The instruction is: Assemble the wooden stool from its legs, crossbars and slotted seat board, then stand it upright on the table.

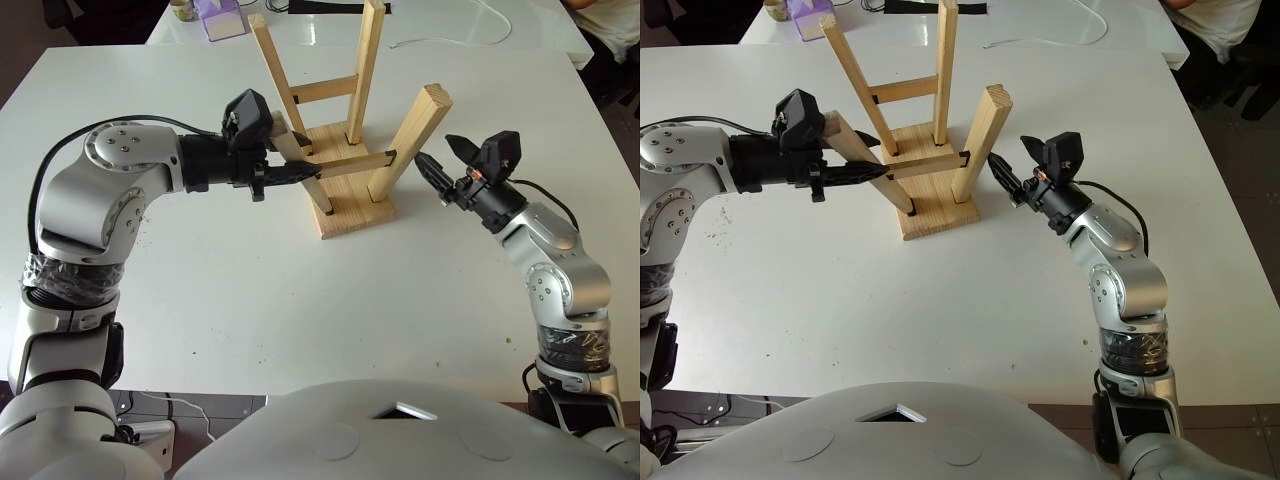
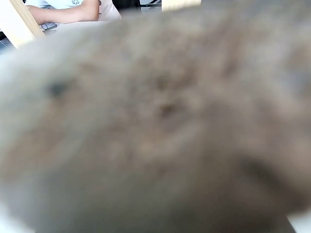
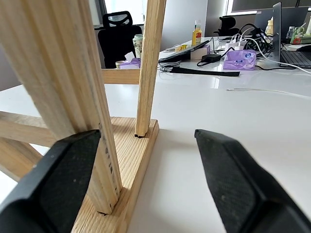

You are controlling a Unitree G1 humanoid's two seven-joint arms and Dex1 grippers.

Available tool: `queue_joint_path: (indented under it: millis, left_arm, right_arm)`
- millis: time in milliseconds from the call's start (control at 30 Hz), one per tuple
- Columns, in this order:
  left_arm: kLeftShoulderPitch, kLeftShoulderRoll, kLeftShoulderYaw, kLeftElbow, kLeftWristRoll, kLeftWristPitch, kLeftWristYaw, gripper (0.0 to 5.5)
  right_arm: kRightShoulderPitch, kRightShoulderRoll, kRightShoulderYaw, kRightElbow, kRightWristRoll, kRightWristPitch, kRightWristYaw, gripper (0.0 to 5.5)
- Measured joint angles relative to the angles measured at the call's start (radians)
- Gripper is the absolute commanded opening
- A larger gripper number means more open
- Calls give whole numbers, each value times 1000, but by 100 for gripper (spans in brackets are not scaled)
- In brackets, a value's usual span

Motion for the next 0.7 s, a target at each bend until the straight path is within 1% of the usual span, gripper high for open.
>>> queue_joint_path:
  millis: [200,400,700]
  left_arm:
    - [-22,7,-34,38,43,-68,-66,204]
    - [-74,0,-57,108,73,-94,-124,204]
    - [-84,-26,-58,153,75,-95,-127,204]
  right_arm:
    - [7,-2,1,-14,0,9,0,360]
    - [14,-10,1,-25,0,15,0,360]
    - [13,-8,1,-16,0,8,0,360]
